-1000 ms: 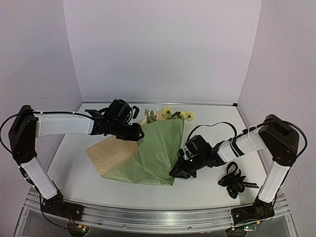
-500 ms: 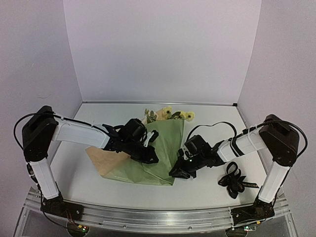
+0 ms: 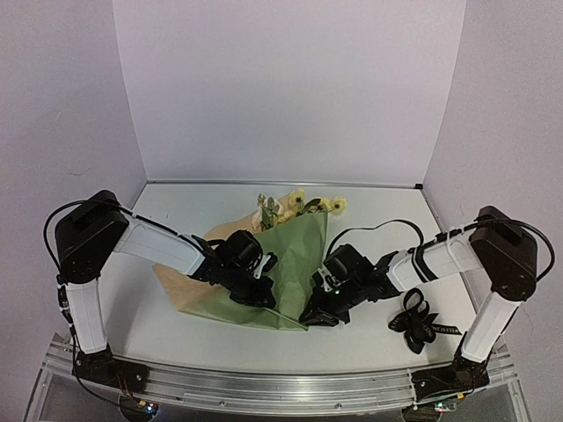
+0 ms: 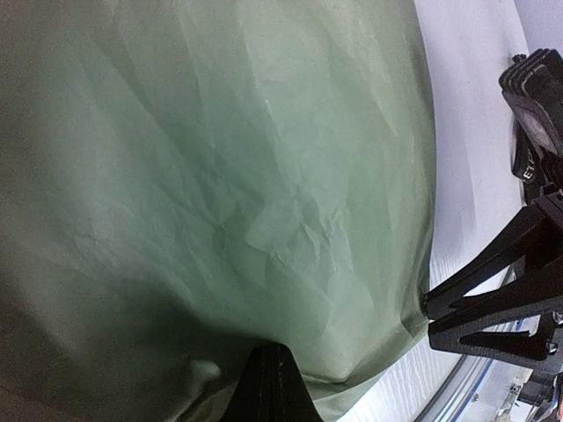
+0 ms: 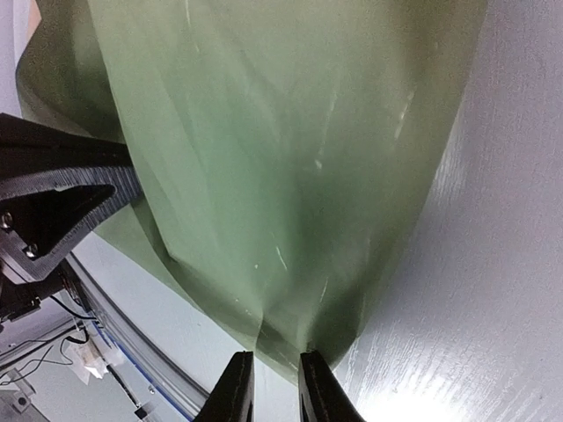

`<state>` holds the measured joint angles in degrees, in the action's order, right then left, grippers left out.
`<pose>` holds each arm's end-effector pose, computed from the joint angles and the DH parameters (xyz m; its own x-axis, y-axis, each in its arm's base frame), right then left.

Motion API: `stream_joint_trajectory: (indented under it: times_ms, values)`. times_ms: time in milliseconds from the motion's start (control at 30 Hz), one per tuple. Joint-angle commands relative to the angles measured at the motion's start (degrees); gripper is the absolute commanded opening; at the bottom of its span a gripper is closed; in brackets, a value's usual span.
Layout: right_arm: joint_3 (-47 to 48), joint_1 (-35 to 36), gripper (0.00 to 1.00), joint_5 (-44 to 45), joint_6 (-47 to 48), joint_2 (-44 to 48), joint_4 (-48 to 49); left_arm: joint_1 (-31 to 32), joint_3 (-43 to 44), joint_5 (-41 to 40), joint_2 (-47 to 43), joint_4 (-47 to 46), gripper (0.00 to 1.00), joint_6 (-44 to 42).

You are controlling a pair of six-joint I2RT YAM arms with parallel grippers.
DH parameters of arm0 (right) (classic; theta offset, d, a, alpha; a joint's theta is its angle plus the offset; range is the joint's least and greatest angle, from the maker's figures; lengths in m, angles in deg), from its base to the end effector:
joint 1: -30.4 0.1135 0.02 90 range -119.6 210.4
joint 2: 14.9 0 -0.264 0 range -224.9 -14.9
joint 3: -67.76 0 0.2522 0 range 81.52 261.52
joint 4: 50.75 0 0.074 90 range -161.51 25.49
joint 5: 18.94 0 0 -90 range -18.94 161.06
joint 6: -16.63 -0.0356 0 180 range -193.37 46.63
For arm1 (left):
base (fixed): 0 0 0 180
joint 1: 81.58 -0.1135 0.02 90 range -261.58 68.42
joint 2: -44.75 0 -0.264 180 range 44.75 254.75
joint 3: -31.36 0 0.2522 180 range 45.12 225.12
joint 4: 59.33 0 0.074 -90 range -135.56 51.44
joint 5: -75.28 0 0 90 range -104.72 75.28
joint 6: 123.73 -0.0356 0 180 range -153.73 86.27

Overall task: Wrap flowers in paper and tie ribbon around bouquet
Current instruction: Press the fold line of the 2/3-folded wrapping paper.

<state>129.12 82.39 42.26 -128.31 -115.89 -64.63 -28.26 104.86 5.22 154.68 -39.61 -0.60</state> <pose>0.1879 0.2683 0.1272 -0.9940 -0.1069 -0.0246 -0.0927 0.6988 0.7093 0.2129 -0.3062 0.1227 -0.8895 0.3341 -0.3117 0.4552 0.7067 -0.5416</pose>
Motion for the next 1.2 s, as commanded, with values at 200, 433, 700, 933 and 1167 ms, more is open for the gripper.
stream_joint_trajectory:
  times_ms: [200,433,700,933,1167]
  values:
    - [-1.79,2.33,0.20,1.97,-1.72,-0.78,-0.32,-0.06,-0.08,-0.92,0.73,-0.17,0.00,0.25]
    - [-0.91,1.99,0.21,2.20,-1.59,5.01,-0.92,-0.06,0.73,-2.00,-0.20,1.28,0.00,-1.59]
    - [7.75,1.04,0.23,1.12,2.56,4.74,-7.78,-0.06,1.21,-4.57,-5.96,3.17,0.05,-2.56]
    - [17.97,1.03,0.18,-1.73,3.81,-4.36,-8.08,-0.10,-1.89,-5.95,-11.99,3.12,0.09,0.52]
    - [20.17,1.29,0.14,-3.69,3.46,-9.05,-7.72,-0.16,-8.85,-8.66,-20.32,6.40,0.11,7.99]
